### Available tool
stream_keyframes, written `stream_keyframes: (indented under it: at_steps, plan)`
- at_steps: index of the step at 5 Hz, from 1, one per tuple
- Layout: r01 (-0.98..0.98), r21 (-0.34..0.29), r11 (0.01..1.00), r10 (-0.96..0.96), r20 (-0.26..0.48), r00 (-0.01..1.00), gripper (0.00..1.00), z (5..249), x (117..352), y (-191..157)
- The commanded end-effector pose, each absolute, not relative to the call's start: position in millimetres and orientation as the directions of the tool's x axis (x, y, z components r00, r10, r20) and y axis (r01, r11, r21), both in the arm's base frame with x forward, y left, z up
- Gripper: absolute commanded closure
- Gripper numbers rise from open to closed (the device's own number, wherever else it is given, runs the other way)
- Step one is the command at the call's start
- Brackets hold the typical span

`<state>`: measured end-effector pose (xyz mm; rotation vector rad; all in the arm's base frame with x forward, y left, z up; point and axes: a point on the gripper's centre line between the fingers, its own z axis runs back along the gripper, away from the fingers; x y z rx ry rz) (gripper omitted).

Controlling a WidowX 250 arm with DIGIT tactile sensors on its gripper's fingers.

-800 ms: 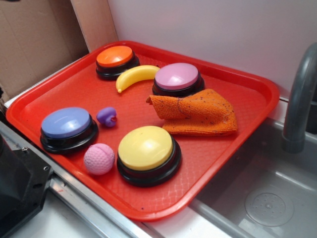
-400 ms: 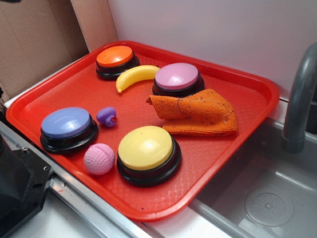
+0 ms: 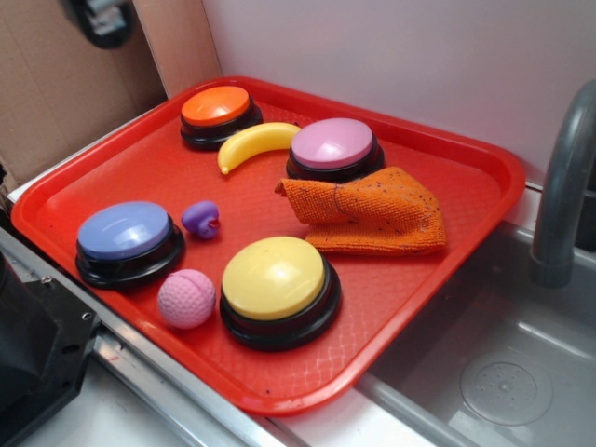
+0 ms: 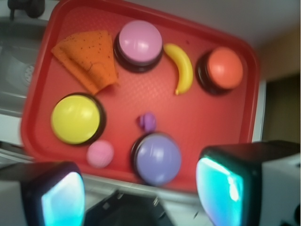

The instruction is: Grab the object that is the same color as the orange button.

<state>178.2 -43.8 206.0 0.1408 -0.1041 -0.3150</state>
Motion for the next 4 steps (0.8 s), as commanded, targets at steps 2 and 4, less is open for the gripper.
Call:
stream_keyframes:
  at_steps: [2,4]
  plan:
    - [0.629,0.192,0.753,-0.657,0.168,0.735,0.0,126.6,269.3,-96.0]
    - [0.793,0.164,0.587,-0.809,0.101,0.579,0.0,69.8,297.9,-130.2]
